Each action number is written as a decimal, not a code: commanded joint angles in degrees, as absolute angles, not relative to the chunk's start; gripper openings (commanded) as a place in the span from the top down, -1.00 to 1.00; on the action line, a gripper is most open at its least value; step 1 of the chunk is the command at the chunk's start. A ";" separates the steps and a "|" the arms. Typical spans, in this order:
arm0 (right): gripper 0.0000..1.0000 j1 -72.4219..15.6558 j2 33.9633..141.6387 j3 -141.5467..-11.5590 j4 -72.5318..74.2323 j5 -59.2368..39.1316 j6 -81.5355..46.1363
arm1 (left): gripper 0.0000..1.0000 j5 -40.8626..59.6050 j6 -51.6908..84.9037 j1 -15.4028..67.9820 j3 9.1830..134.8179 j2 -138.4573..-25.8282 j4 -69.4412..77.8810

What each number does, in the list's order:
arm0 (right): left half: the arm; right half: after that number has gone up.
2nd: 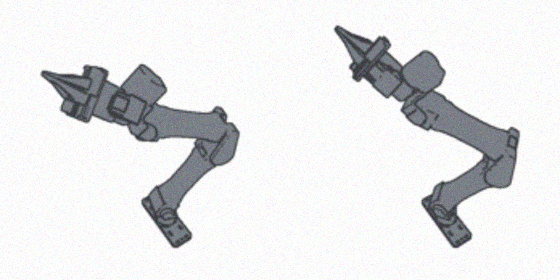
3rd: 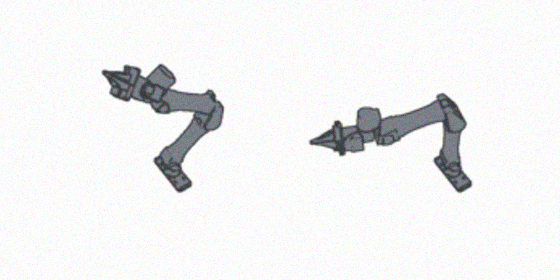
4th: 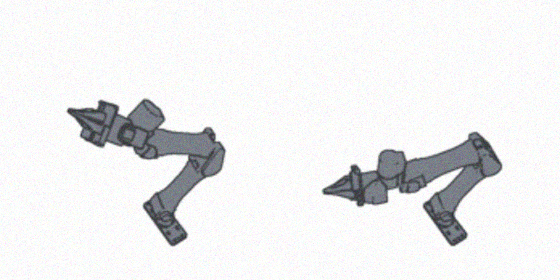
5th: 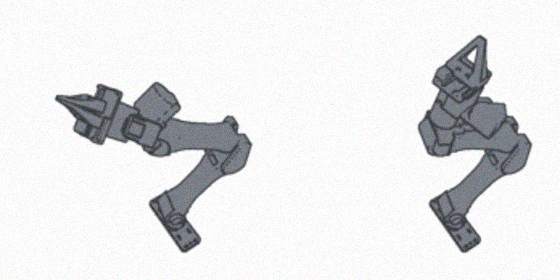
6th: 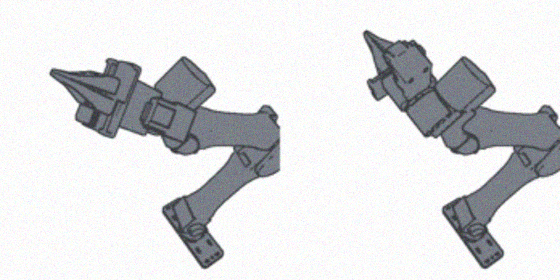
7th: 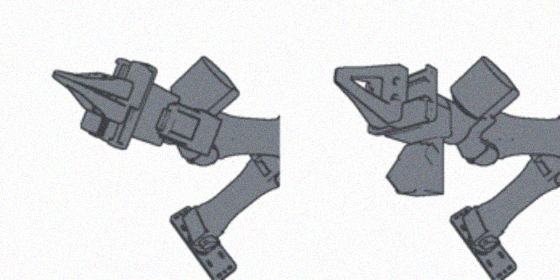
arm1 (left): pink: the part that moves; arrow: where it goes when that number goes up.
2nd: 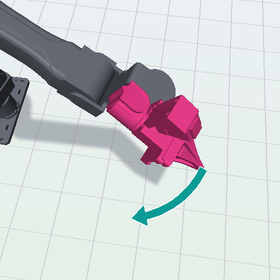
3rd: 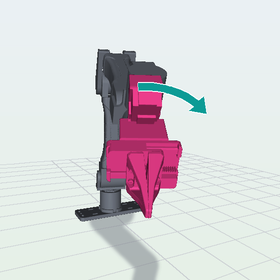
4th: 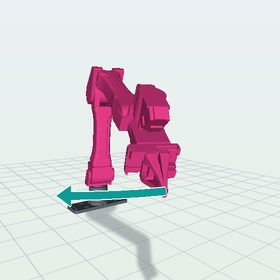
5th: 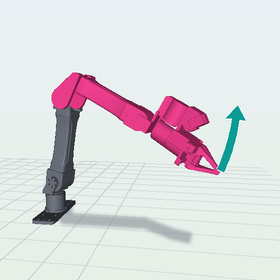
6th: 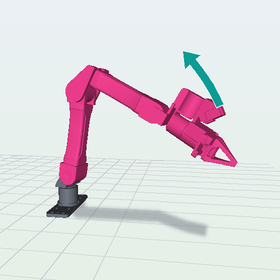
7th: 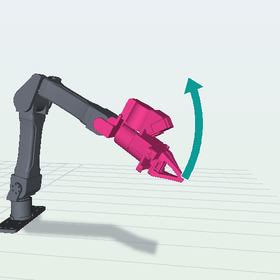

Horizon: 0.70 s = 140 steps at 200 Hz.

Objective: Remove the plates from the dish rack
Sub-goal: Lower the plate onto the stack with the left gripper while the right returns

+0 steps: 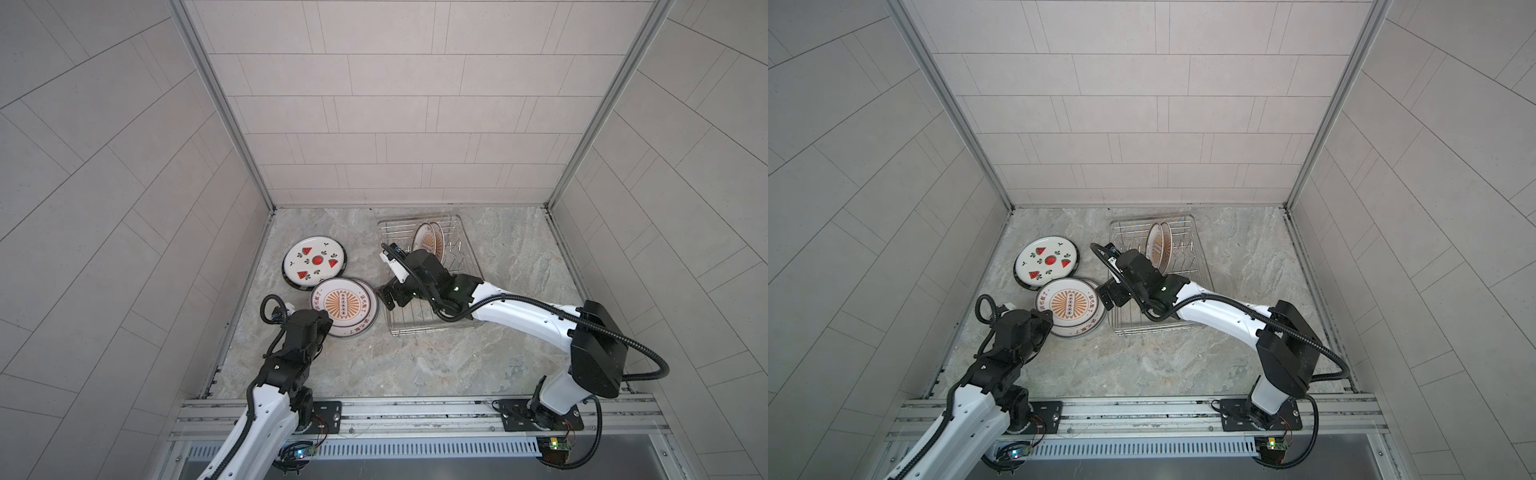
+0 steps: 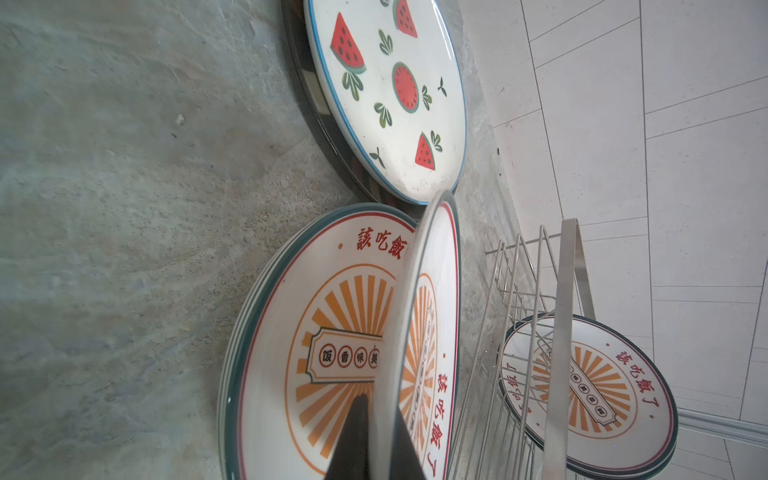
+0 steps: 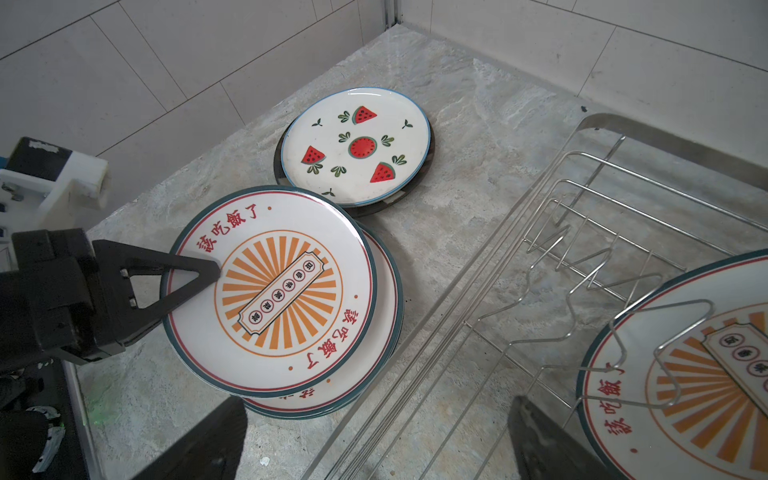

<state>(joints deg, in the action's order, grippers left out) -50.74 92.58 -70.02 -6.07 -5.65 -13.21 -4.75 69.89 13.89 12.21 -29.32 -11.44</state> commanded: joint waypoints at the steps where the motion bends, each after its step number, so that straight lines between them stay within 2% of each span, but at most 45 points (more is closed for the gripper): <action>1: -0.99 -51.15 93.32 -71.67 -7.12 -4.22 -12.12 | 0.78 -4.94 71.77 13.60 12.66 -30.11 -8.16; 66: -0.99 -51.42 94.03 -71.99 -7.21 -2.84 -12.14 | 0.65 -2.82 70.99 13.62 13.85 -37.66 -6.55; 94: -0.99 -51.42 93.87 -71.89 -7.73 -1.86 -11.91 | 0.47 -4.32 71.10 13.63 13.85 -38.78 -7.27; 113: -0.99 -51.42 93.75 -71.81 -7.82 -1.35 -11.78 | 0.21 -5.50 70.66 13.62 13.89 -38.54 -7.69; 129: -0.99 -51.42 93.91 -71.89 -7.82 -1.15 -11.79 | 0.19 -6.71 69.44 13.62 14.37 -38.54 -8.04; 133: -0.99 -51.42 93.95 -71.97 -7.90 -1.07 -11.76 | 0.10 -6.88 69.27 13.62 14.56 -38.65 -8.39; 140: -0.99 -51.42 93.96 -72.07 -8.03 -0.90 -11.78 | 0.08 -7.90 69.13 13.64 15.18 -39.15 -9.41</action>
<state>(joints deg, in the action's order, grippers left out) -51.07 93.49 -70.91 -7.16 -2.46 -12.43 -4.23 70.30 13.89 12.14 -38.92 -8.10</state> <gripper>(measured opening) 0.992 0.426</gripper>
